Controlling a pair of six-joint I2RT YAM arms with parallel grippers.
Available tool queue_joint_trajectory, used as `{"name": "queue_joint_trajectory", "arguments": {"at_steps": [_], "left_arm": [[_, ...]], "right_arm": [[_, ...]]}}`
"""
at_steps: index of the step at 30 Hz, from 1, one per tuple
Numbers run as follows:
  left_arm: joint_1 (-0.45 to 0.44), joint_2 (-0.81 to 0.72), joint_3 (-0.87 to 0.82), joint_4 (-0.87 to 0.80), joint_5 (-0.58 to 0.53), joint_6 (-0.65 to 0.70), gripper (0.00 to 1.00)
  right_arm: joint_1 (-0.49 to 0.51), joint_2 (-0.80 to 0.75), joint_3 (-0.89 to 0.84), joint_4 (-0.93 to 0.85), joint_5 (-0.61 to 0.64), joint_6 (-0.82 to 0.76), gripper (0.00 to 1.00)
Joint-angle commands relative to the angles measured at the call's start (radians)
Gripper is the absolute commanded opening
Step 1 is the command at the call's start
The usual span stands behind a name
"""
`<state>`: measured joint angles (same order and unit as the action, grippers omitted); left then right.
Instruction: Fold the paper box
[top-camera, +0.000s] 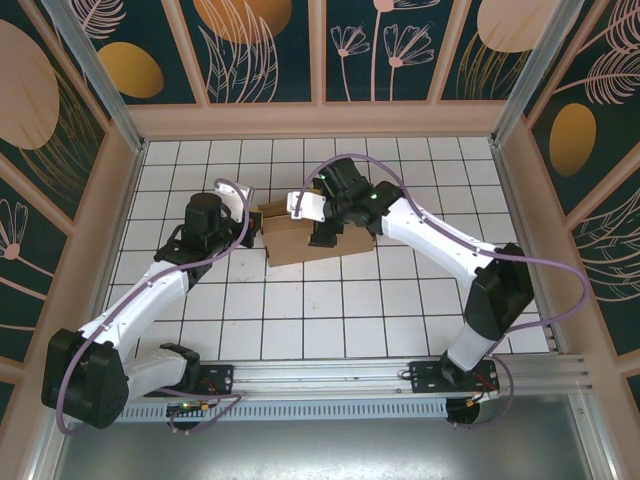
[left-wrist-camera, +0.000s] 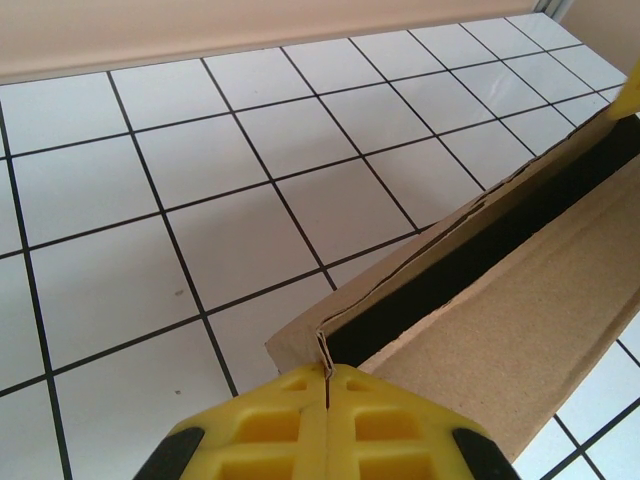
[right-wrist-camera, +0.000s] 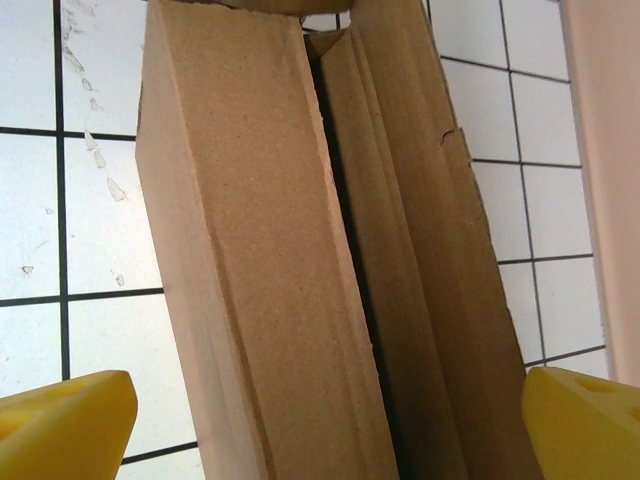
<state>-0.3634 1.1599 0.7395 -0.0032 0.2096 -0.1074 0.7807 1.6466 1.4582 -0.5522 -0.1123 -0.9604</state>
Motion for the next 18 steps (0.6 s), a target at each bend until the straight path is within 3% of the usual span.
{"name": "queue_joint_trajectory", "arguments": {"at_steps": [1, 18], "left_arm": [[-0.012, 0.016, -0.015, -0.112, 0.018, 0.021, 0.0], [-0.013, 0.016, -0.009, -0.119, 0.03, 0.032, 0.0]], "right_arm": [[0.005, -0.07, -0.021, 0.058, 0.023, -0.044, 0.99], [-0.019, 0.145, 0.117, -0.005, 0.025, -0.077, 0.99]]}}
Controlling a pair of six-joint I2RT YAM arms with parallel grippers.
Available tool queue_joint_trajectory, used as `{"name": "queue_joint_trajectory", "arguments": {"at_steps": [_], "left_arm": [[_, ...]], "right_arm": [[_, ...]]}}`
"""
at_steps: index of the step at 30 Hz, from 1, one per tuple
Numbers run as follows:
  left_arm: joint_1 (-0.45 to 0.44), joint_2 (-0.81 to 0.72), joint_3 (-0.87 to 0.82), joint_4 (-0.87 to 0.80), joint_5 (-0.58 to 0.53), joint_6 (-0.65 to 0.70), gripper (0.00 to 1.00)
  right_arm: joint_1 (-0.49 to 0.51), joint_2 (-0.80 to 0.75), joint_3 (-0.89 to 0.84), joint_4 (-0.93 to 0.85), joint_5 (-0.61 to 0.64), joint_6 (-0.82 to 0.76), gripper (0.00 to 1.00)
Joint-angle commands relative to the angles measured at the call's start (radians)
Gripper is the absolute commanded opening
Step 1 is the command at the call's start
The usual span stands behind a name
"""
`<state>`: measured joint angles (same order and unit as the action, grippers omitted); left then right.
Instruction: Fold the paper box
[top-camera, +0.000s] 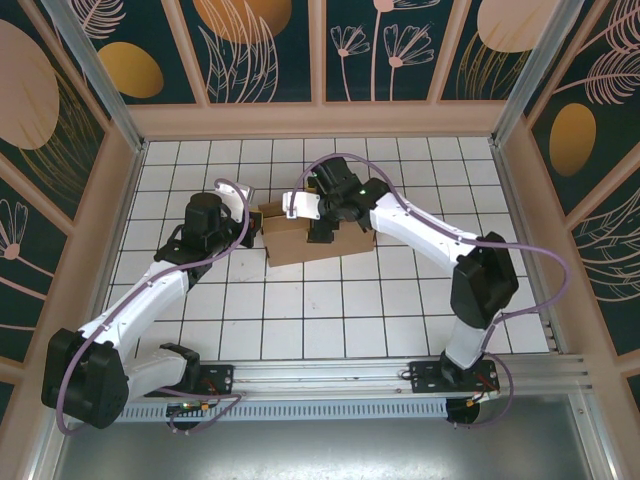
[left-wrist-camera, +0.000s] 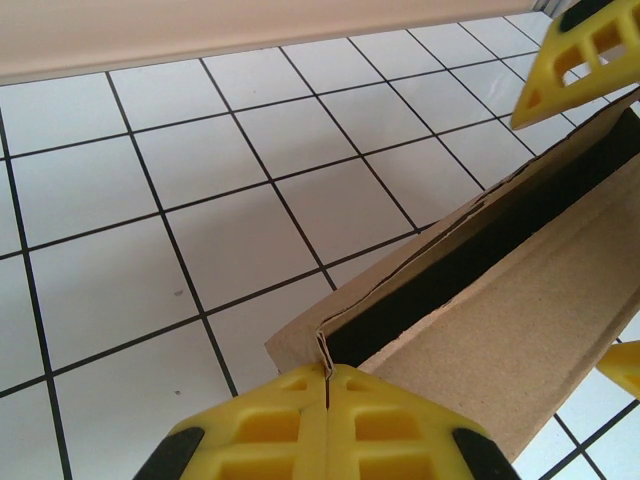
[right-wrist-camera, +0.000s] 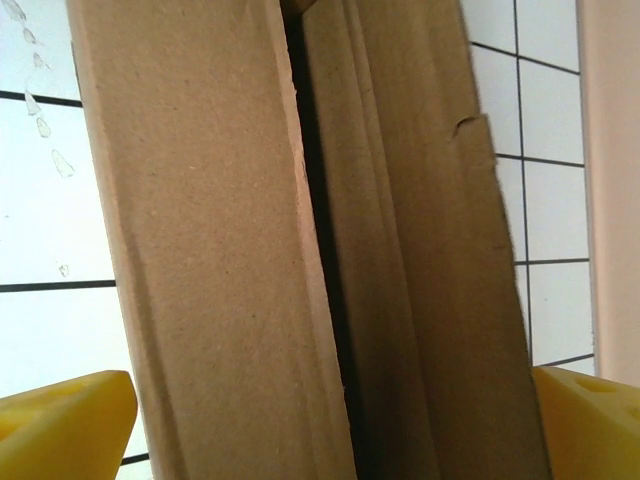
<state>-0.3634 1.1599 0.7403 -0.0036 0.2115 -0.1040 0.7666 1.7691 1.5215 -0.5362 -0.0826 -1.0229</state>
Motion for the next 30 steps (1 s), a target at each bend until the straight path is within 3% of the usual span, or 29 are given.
{"name": "queue_joint_trajectory", "arguments": {"at_steps": [1, 7, 22, 30], "left_arm": [[-0.012, 0.017, -0.009, -0.119, 0.032, 0.029, 0.0], [-0.012, 0.017, -0.003, -0.124, 0.043, 0.031, 0.0], [-0.016, 0.006, -0.003, -0.083, 0.081, -0.109, 0.0], [-0.017, 0.02, 0.015, -0.095, 0.092, -0.166, 0.0]], "right_arm": [[-0.005, 0.031, 0.058, -0.023, -0.005, -0.012, 0.99], [0.006, 0.075, 0.063, -0.021, 0.002, 0.006, 0.97], [0.013, 0.097, 0.054, -0.003, 0.015, 0.059, 0.65], [0.025, 0.098, 0.057, -0.002, 0.007, 0.079, 0.59]]}}
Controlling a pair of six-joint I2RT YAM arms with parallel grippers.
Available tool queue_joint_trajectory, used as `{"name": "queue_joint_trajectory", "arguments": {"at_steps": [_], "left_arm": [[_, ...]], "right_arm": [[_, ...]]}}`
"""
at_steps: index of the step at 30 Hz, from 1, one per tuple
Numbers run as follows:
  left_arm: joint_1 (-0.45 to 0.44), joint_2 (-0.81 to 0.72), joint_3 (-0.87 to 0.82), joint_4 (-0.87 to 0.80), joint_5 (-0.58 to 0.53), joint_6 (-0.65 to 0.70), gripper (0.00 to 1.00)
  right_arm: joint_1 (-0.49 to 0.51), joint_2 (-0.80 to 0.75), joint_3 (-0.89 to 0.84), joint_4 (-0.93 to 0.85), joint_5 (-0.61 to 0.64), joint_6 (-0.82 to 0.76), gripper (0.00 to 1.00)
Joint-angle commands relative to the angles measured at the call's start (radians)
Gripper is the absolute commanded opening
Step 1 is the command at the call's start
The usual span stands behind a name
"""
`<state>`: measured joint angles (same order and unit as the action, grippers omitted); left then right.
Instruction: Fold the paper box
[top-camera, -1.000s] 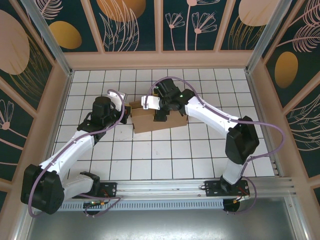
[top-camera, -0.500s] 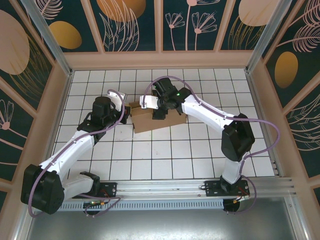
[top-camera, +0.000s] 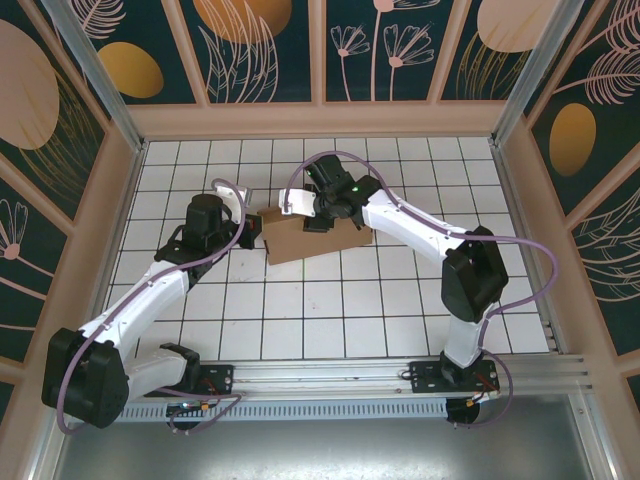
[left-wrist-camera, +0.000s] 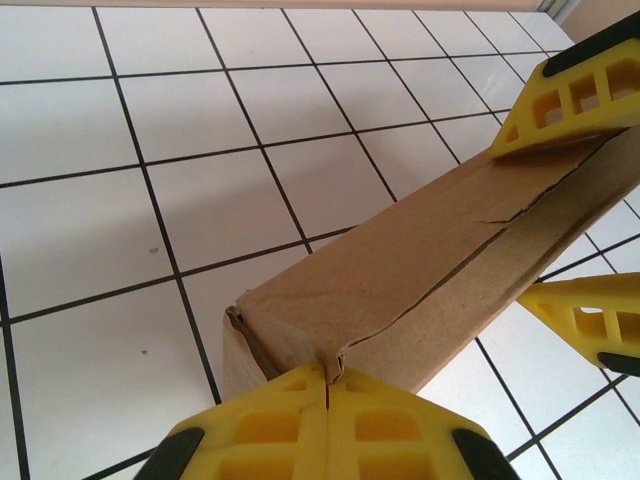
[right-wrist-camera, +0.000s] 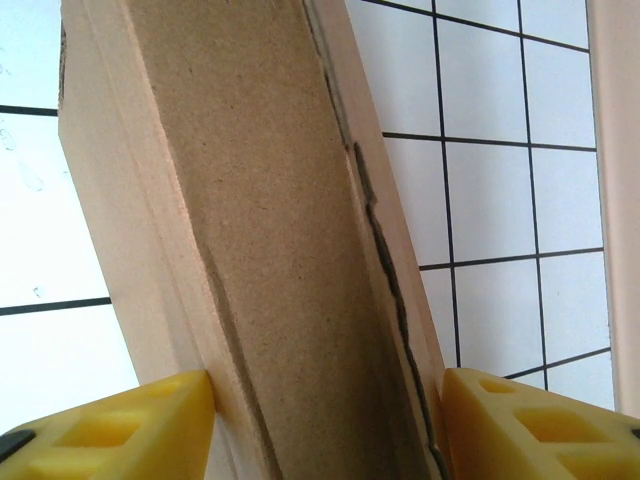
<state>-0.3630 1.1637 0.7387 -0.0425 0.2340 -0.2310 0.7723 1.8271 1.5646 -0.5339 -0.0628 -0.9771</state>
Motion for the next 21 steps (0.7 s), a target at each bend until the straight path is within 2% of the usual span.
{"name": "queue_joint_trajectory", "arguments": {"at_steps": [1, 2, 7, 12, 14, 17, 18, 20, 21], "left_arm": [[-0.018, 0.016, 0.013, -0.06, 0.063, -0.038, 0.0], [-0.019, 0.015, 0.007, -0.063, 0.056, -0.028, 0.0], [-0.018, 0.01, -0.037, -0.065, -0.008, 0.025, 0.0], [-0.019, 0.014, -0.053, -0.063, -0.027, 0.065, 0.0], [-0.02, 0.016, -0.053, -0.062, -0.028, 0.078, 0.0], [-0.03, 0.023, -0.043, -0.066, -0.038, 0.099, 0.0], [-0.039, 0.028, -0.037, -0.069, -0.045, 0.11, 0.0], [-0.062, 0.038, -0.024, -0.081, -0.07, 0.128, 0.0], [-0.074, 0.044, -0.016, -0.088, -0.082, 0.135, 0.0]], "right_arm": [[0.021, 0.039, 0.014, -0.006, -0.014, 0.036, 0.59], [0.02, 0.037, 0.015, -0.006, -0.015, 0.037, 0.59], [0.001, -0.047, 0.009, 0.013, -0.105, 0.098, 0.77], [-0.061, -0.272, -0.129, 0.193, -0.241, 0.262, 0.95], [-0.086, -0.362, -0.187, 0.272, -0.266, 0.351, 0.96], [-0.111, -0.44, -0.217, 0.349, -0.115, 0.634, 0.92], [-0.123, -0.434, -0.175, 0.298, -0.026, 0.75, 0.98], [-0.151, -0.385, -0.047, 0.114, 0.128, 0.901, 0.99], [-0.169, -0.352, 0.017, 0.018, 0.243, 0.981, 0.99]]}}
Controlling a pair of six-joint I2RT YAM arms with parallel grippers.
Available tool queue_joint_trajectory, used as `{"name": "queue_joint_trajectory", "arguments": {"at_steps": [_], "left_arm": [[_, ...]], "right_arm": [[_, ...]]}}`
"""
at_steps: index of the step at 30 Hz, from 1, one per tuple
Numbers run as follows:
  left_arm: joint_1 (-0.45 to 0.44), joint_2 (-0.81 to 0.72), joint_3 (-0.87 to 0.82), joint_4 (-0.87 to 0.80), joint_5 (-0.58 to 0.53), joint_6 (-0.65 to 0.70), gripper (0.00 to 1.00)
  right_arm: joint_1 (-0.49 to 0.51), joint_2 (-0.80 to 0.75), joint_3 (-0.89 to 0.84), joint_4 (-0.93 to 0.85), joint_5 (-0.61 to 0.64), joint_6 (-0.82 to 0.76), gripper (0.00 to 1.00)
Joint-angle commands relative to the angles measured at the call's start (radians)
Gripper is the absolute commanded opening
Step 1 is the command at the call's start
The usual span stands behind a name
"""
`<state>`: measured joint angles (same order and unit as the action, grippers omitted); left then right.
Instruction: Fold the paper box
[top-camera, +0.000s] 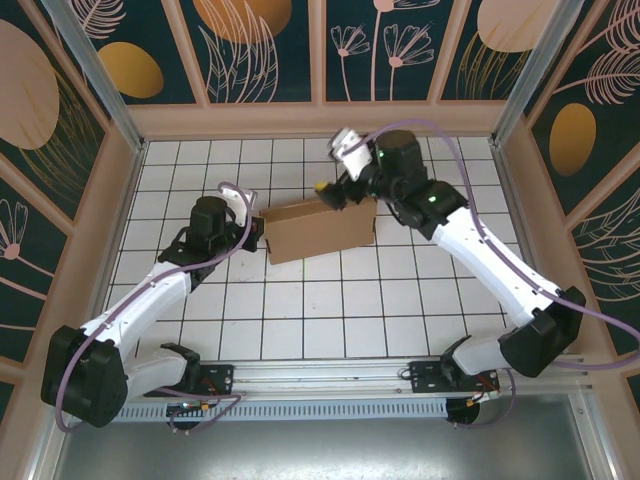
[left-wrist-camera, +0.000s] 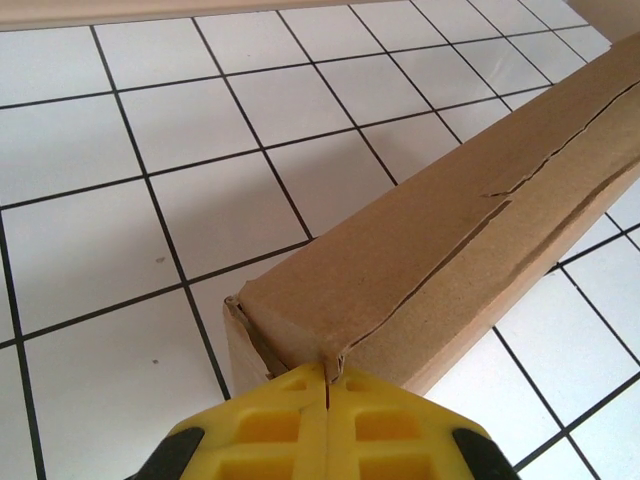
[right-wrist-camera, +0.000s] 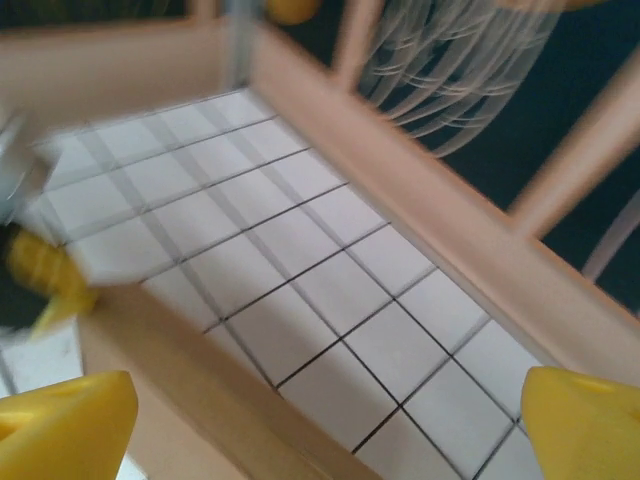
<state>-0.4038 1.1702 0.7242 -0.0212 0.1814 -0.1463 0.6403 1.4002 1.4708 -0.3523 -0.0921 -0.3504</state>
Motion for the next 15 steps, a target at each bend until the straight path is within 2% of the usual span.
{"name": "queue_joint_trajectory", "arguments": {"at_steps": [1, 2, 3, 4, 6, 10, 13, 14, 15], "left_arm": [[-0.043, 0.045, 0.004, -0.115, -0.037, 0.057, 0.0], [-0.049, 0.05, 0.011, -0.122, -0.045, 0.061, 0.0], [-0.055, 0.054, 0.015, -0.126, -0.049, 0.064, 0.0], [-0.057, 0.053, 0.015, -0.126, -0.051, 0.065, 0.0], [-0.058, 0.047, 0.01, -0.125, -0.054, 0.078, 0.0], [-0.061, 0.051, 0.002, -0.134, -0.077, 0.113, 0.0], [-0.067, 0.051, 0.001, -0.138, -0.087, 0.124, 0.0], [-0.069, 0.048, 0.0, -0.137, -0.088, 0.126, 0.0], [-0.07, 0.047, 0.0, -0.135, -0.087, 0.126, 0.0]], "right_arm": [[-0.053, 0.1, 0.149, -0.243, 0.328, 0.393, 0.99], [-0.058, 0.107, 0.159, -0.263, 0.35, 0.409, 0.99], [-0.049, 0.095, 0.138, -0.251, 0.425, 0.462, 0.99], [-0.057, 0.074, 0.106, -0.241, 0.406, 0.474, 0.99], [-0.088, -0.022, -0.03, -0.122, 0.265, 0.483, 0.98], [-0.088, -0.123, -0.174, 0.014, 0.245, 0.47, 0.93], [-0.116, -0.131, -0.213, 0.002, 0.231, 0.397, 0.78], [-0.128, -0.143, -0.251, 0.021, 0.22, 0.382, 0.69], [-0.144, -0.156, -0.298, 0.047, 0.203, 0.351, 0.66]]}}
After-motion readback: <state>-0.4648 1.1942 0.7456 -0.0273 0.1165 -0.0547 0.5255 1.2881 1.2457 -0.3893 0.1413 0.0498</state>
